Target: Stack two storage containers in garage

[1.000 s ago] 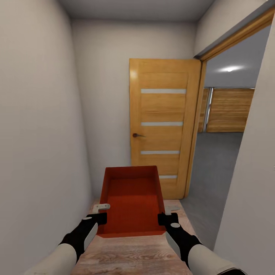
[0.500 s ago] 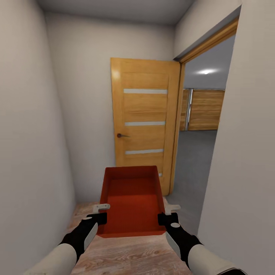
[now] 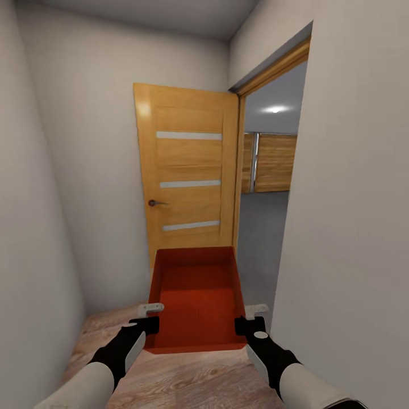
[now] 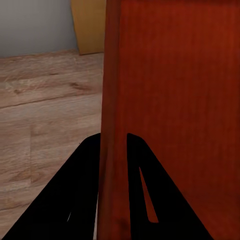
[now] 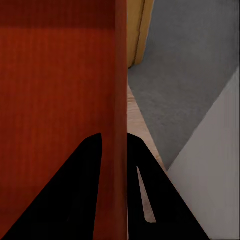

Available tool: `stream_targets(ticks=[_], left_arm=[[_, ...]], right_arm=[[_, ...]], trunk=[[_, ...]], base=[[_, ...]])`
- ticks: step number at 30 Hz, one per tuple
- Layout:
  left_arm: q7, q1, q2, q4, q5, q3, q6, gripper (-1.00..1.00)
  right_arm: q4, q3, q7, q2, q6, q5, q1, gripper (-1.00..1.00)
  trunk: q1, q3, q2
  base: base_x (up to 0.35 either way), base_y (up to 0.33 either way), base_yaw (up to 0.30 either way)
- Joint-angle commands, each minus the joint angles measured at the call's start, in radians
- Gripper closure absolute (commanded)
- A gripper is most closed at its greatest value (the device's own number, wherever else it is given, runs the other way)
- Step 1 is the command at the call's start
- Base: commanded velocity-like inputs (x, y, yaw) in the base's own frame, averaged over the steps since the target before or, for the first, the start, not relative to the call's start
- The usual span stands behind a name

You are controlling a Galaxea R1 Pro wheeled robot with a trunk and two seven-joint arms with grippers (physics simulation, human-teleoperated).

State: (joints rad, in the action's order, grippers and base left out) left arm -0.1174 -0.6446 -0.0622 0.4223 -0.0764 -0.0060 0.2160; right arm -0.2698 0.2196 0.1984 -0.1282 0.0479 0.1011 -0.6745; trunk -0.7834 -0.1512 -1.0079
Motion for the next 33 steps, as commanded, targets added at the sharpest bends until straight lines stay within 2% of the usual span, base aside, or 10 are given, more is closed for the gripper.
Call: stream_targets(ticks=[1,14,27,33], left_arm=[[-0.011,0.000,0.013,0.004,0.015,0.004,0.008,1.00],[-0.011,0.000,0.013,-0.005,0.015,0.004,0.008,1.00],[-0.011,0.000,0.013,-0.007,0.015,0.004,0.008,1.00],[-0.011,0.000,0.014,-0.007,0.015,0.004,0.008,1.00]], right_arm=[[0.001,-0.022,0.009,0.001,0.006,0.006,-0.002,1.00],[0.001,-0.022,0.009,0.001,0.006,0.006,-0.002,1.00],[0.001,-0.022,0.009,0.000,0.006,0.006,-0.002,1.00],[0.001,-0.022,0.009,-0.001,0.006,0.006,-0.002,1.00]], trunk=[[0.000,-0.001,-0.001],[0.000,-0.001,-0.001],[0.000,-0.001,-0.001],[0.000,-0.001,-0.001]], base=[[0.022,0.000,-0.285],[0.242,0.093,-0.274],[0.304,0.187,-0.028],[0.305,0.193,-0.217]])
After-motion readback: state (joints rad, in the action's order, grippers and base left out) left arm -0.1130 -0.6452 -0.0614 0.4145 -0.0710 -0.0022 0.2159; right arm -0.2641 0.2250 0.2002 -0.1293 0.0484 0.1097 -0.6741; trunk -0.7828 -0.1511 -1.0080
